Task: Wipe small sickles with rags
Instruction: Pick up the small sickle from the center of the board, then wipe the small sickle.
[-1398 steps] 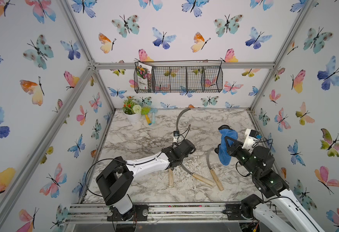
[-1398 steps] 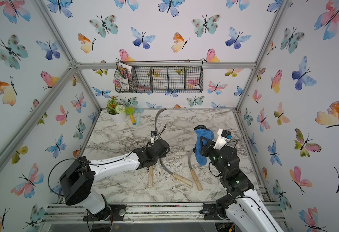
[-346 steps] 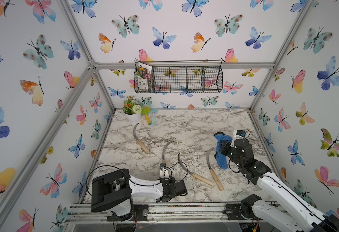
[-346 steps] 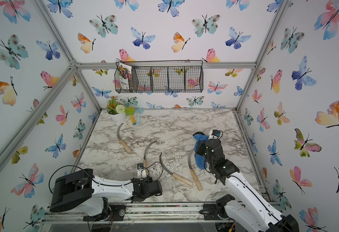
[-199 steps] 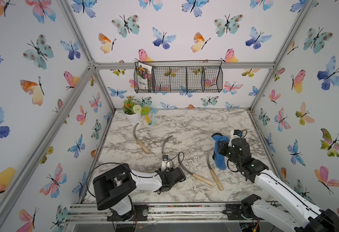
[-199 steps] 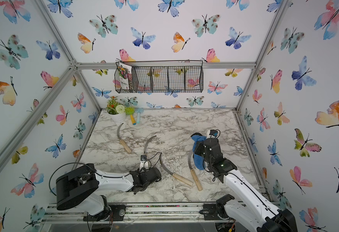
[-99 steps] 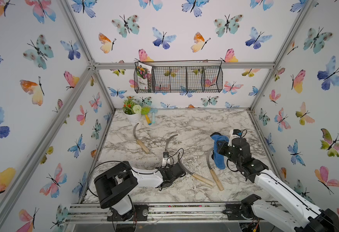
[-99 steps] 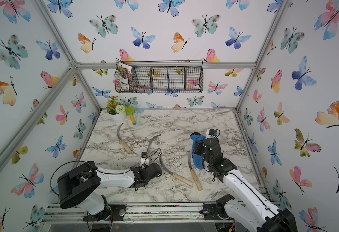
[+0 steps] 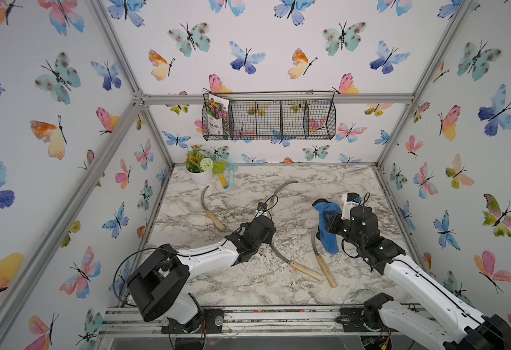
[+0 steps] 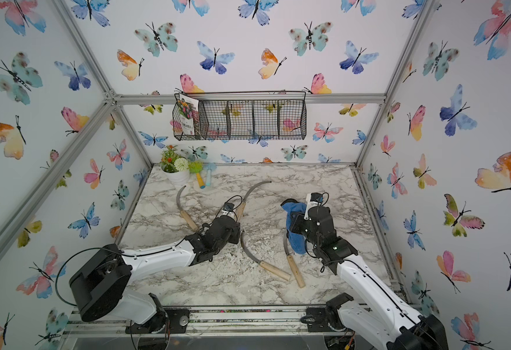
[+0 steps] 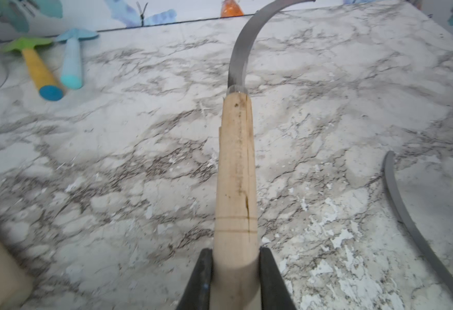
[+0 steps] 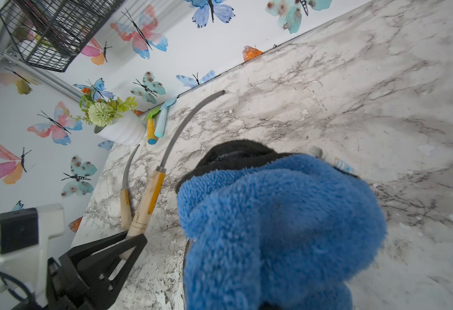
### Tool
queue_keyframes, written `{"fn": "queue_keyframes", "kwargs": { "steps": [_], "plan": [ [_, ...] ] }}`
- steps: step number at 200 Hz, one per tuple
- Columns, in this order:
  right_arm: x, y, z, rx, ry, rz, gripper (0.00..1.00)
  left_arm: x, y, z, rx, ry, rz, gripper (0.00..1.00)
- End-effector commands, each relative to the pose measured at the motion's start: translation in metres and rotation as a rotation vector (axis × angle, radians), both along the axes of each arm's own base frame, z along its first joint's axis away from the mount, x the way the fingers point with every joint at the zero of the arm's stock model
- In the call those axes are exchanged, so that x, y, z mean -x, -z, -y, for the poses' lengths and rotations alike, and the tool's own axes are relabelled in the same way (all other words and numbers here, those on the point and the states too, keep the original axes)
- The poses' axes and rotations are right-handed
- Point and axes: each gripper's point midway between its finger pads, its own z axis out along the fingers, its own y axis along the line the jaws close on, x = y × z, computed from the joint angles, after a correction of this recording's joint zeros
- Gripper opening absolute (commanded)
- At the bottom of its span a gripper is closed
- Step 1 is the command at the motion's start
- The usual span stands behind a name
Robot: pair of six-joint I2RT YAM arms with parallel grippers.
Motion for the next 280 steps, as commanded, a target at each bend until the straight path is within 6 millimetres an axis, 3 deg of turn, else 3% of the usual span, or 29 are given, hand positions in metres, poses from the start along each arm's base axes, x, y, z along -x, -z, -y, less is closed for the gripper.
{"fn": "queue_keyframes", "kwargs": {
  "steps": [1, 31, 54, 70, 87, 114, 140, 167, 190, 216, 247, 265, 280],
  "plan": [
    [-0.004, -0.021, -0.012, -0.005, -0.062, 0.053, 0.02, -0.017, -0.019, 0.039, 0.001, 0.207, 0.130, 0.00],
    [-0.009, -0.013, -0.024, -0.002, -0.107, 0.022, 0.02, -0.034, -0.017, 0.052, -0.030, 0.231, 0.146, 0.00],
    [-0.013, -0.013, -0.037, 0.005, -0.172, 0.002, 0.02, -0.016, -0.015, 0.056, 0.029, 0.302, 0.126, 0.00],
    [-0.015, -0.016, -0.045, 0.012, -0.213, -0.008, 0.02, -0.010, -0.022, 0.048, 0.049, 0.302, 0.166, 0.00],
    [-0.018, -0.014, -0.053, 0.029, -0.234, -0.028, 0.02, -0.021, -0.021, 0.026, 0.028, 0.173, 0.175, 0.00],
    [-0.022, -0.009, -0.065, 0.057, -0.263, -0.074, 0.02, -0.013, -0.029, 0.031, 0.100, 0.232, 0.172, 0.00],
    [-0.024, -0.027, -0.080, -0.006, -0.298, -0.108, 0.02, -0.001, -0.049, 0.034, 0.182, 0.294, 0.268, 0.00],
    [-0.036, -0.054, -0.084, -0.037, -0.273, -0.096, 0.02, 0.006, -0.038, 0.039, 0.194, 0.327, 0.247, 0.00],
    [-0.049, -0.056, -0.084, -0.029, -0.236, -0.079, 0.02, 0.009, -0.046, 0.037, 0.200, 0.329, 0.272, 0.00],
    [-0.052, -0.039, -0.091, -0.036, -0.259, -0.091, 0.02, 0.033, -0.058, 0.045, 0.243, 0.460, 0.249, 0.00],
    [-0.060, -0.007, -0.082, 0.035, -0.209, -0.122, 0.02, 0.030, -0.062, 0.033, 0.193, 0.435, 0.315, 0.00],
    [-0.065, 0.008, -0.089, 0.050, -0.231, -0.157, 0.02, 0.037, -0.061, 0.047, 0.179, 0.536, 0.341, 0.00],
    [-0.068, 0.023, -0.096, 0.056, -0.253, -0.209, 0.02, 0.030, -0.057, 0.050, 0.173, 0.516, 0.339, 0.00]
  ]
}}
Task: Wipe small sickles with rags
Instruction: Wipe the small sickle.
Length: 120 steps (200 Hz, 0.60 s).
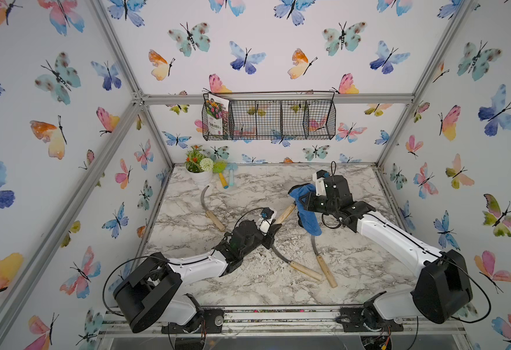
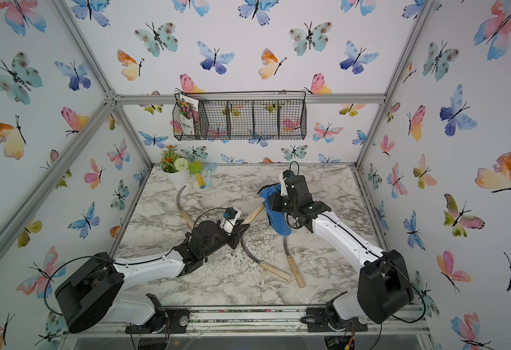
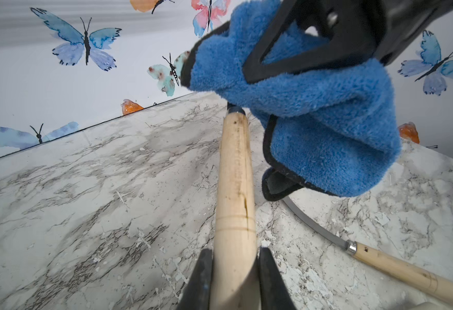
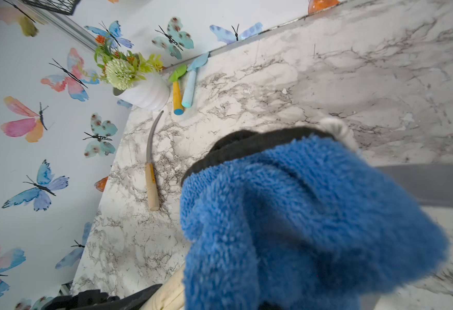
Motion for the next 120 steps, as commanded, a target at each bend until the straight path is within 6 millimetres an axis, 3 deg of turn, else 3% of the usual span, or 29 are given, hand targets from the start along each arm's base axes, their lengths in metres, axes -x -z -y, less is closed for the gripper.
{"fn": "queue_keyframes", "kwargs": {
  "steps": [1, 29, 69, 120],
  "plan": [
    [-0.009, 0.017, -0.009, 0.023, -0.023, -0.031, 0.02, -0.003, -0.011, 0.015, 0.012, 0.067, 0.082, 0.00],
    [-0.012, 0.052, -0.015, 0.043, -0.032, -0.111, 0.02, -0.008, -0.001, -0.005, -0.005, -0.034, 0.094, 0.00],
    [-0.018, 0.075, -0.014, 0.079, -0.016, -0.139, 0.02, -0.006, -0.001, -0.020, 0.009, -0.085, 0.096, 0.00],
    [-0.011, 0.075, -0.023, 0.089, -0.051, -0.128, 0.02, -0.004, 0.005, -0.012, 0.007, -0.043, 0.079, 0.00]
  ]
}}
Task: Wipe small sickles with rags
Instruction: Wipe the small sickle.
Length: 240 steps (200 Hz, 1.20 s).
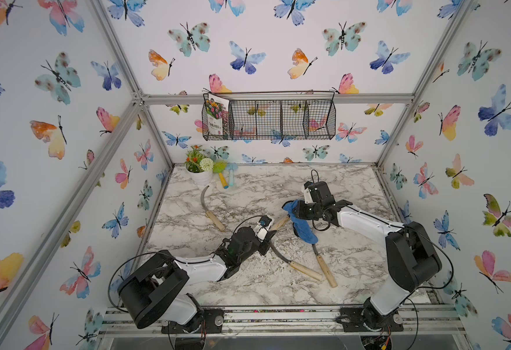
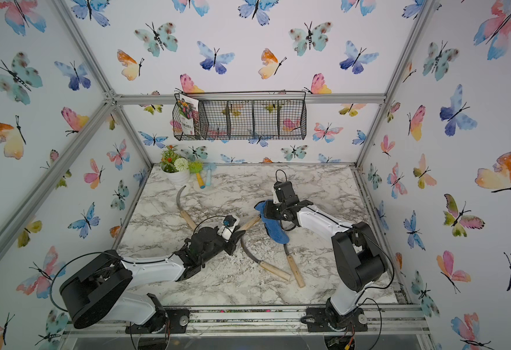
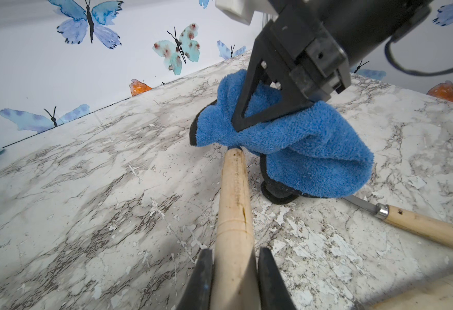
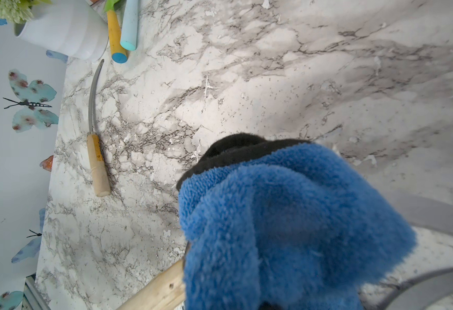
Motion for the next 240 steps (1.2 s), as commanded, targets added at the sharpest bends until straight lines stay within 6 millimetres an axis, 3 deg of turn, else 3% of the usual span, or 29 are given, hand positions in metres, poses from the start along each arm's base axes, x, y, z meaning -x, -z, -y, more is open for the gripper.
{"fn": "queue_keyframes", "kwargs": {
  "steps": [1, 51, 68, 94, 145, 181, 200, 221, 240],
  "plan": [
    [-0.003, -0.012, -0.010, 0.000, -0.027, 0.053, 0.02, -0.006, -0.029, 0.008, 0.078, 0.008, 0.069, 0.00],
    [0.018, -0.019, -0.058, 0.050, -0.155, 0.099, 0.02, -0.017, -0.024, 0.006, 0.098, 0.008, 0.023, 0.00],
    [0.023, -0.012, -0.070, 0.073, -0.180, 0.101, 0.02, -0.018, -0.027, 0.003, 0.145, 0.044, -0.008, 0.00],
    [0.024, 0.001, -0.075, 0.077, -0.190, 0.058, 0.02, -0.022, -0.026, -0.001, 0.149, 0.032, -0.013, 0.00],
    [0.030, 0.008, -0.086, 0.052, -0.234, 0.035, 0.02, -0.024, -0.022, 0.002, 0.137, 0.033, -0.028, 0.00],
    [0.050, -0.017, -0.116, -0.079, -0.366, 0.093, 0.02, -0.024, -0.022, 0.000, 0.138, 0.024, -0.023, 0.00],
    [0.057, -0.034, -0.121, -0.146, -0.402, 0.135, 0.02, -0.024, -0.022, -0.001, 0.137, 0.024, -0.018, 0.00],
    [0.062, -0.036, -0.123, -0.188, -0.412, 0.142, 0.02, -0.024, -0.022, -0.002, 0.136, 0.023, -0.021, 0.00],
    [0.057, -0.023, -0.121, -0.200, -0.394, 0.088, 0.03, -0.024, -0.023, -0.002, 0.137, 0.023, -0.017, 0.00]
  ]
}}
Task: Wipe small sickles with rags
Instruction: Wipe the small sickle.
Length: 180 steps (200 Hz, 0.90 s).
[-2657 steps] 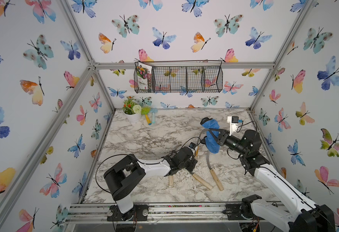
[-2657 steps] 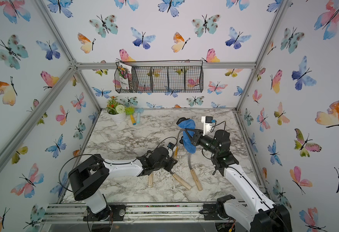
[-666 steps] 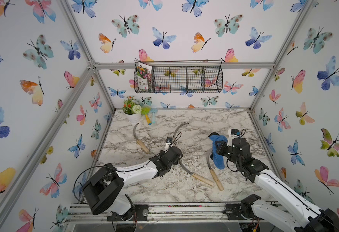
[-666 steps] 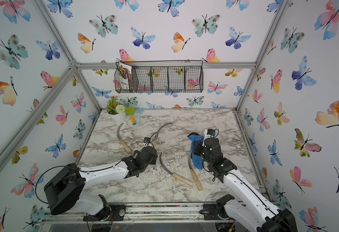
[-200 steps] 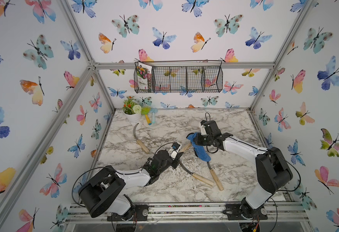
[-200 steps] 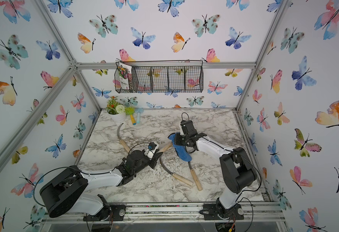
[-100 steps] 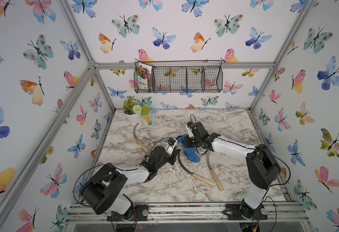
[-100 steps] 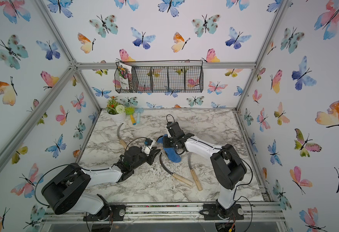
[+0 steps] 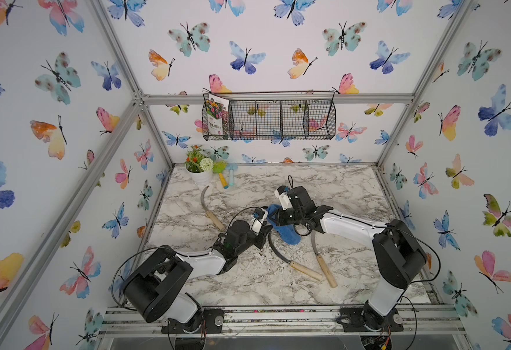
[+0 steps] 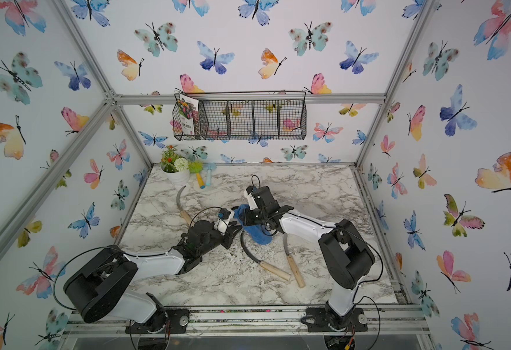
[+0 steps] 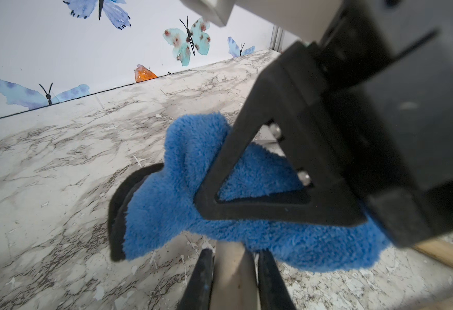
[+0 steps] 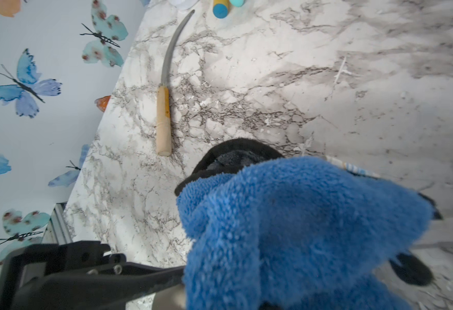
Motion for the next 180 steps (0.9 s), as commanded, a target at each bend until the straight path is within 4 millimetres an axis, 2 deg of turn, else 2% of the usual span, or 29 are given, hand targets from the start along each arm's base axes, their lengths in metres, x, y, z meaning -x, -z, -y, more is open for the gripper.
{"fn": "queue_keyframes", "kwargs": {
  "steps": [1, 18, 37, 45, 55, 75, 106, 129, 145, 166, 180],
  "plan": [
    [0.010, -0.007, -0.015, -0.091, -0.072, -0.035, 0.03, -0.002, -0.027, 0.009, 0.069, 0.029, 0.064, 0.00],
    [-0.006, 0.016, 0.004, -0.020, 0.016, -0.086, 0.03, -0.001, -0.028, 0.007, 0.071, 0.026, 0.068, 0.00],
    [-0.029, 0.049, 0.045, 0.171, 0.194, -0.108, 0.04, -0.001, -0.028, 0.007, 0.071, 0.025, 0.070, 0.00],
    [-0.033, 0.057, 0.057, 0.237, 0.239, -0.114, 0.04, -0.001, -0.027, 0.007, 0.071, 0.025, 0.070, 0.00],
    [-0.036, 0.060, 0.063, 0.272, 0.257, -0.117, 0.04, -0.001, -0.027, 0.007, 0.070, 0.025, 0.069, 0.00],
    [-0.034, 0.052, 0.056, 0.240, 0.228, -0.113, 0.04, -0.001, -0.027, 0.008, 0.070, 0.029, 0.067, 0.00],
    [-0.021, 0.018, 0.029, 0.151, 0.128, -0.018, 0.04, 0.000, -0.027, 0.007, 0.071, 0.028, 0.067, 0.00],
    [0.000, -0.014, -0.001, 0.062, 0.006, 0.071, 0.04, -0.002, -0.026, 0.008, 0.068, 0.027, 0.067, 0.00],
    [0.014, -0.030, -0.014, -0.023, -0.057, 0.077, 0.04, -0.004, -0.026, 0.008, 0.064, 0.021, 0.062, 0.00],
    [0.022, -0.031, -0.014, -0.052, -0.064, 0.045, 0.04, -0.005, -0.026, 0.007, 0.063, 0.014, 0.061, 0.00],
    [0.020, -0.019, -0.008, -0.014, -0.035, 0.016, 0.04, -0.004, -0.027, 0.006, 0.064, 0.013, 0.065, 0.00]
  ]
}}
